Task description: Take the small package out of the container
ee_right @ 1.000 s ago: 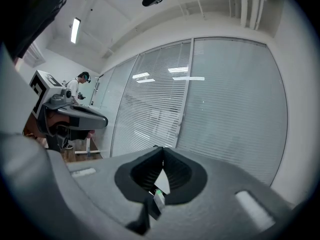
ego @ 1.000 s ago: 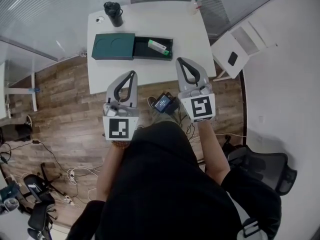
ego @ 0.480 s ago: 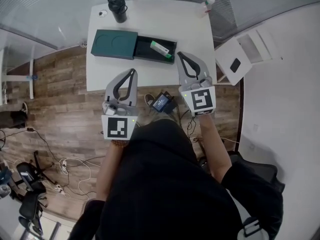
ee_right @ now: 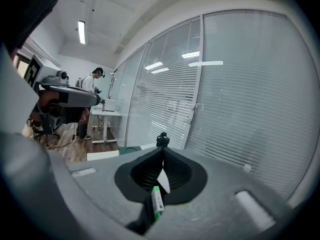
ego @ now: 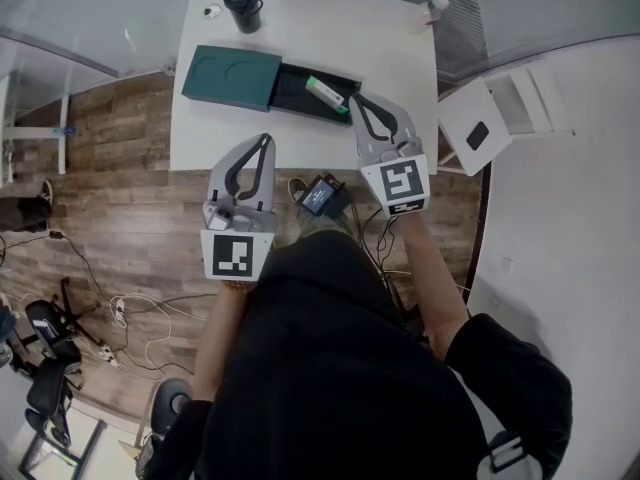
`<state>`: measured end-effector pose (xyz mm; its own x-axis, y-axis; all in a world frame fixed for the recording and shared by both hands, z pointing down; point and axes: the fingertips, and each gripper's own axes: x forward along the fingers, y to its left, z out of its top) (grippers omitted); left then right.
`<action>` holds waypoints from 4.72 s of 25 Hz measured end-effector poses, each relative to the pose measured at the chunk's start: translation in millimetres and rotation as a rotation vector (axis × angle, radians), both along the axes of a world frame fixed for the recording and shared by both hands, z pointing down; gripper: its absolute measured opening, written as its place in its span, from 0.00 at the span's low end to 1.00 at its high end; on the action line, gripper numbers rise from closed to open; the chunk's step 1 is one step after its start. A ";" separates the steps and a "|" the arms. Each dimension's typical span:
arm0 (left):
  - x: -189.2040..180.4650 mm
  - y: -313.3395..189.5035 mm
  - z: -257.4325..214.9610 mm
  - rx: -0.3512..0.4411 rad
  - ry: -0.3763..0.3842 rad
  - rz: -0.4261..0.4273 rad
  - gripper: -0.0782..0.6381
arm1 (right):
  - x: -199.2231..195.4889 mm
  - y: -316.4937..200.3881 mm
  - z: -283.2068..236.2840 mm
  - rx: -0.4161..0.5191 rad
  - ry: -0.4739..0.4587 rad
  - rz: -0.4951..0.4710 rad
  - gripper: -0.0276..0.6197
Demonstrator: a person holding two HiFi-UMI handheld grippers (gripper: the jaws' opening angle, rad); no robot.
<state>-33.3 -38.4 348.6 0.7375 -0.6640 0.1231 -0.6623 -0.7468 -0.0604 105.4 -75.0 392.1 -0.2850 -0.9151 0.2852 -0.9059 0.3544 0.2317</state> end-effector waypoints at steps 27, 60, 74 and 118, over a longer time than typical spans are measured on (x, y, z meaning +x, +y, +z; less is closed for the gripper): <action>28.3 -18.5 19.6 -0.037 -0.022 -0.048 0.11 | 22.9 -35.2 99.6 -0.195 0.009 -0.081 0.04; 6.3 -42.8 25.9 -0.027 -0.050 -0.109 0.11 | 11.0 -73.7 238.8 -0.501 0.152 -0.188 0.21; 4.1 -42.1 28.8 -0.036 -0.047 -0.137 0.11 | 5.0 -76.0 280.3 -0.641 0.161 -0.235 0.30; -15.8 -46.7 30.5 -0.039 -0.039 -0.181 0.11 | 2.9 -78.6 321.0 -0.755 0.260 -0.250 0.30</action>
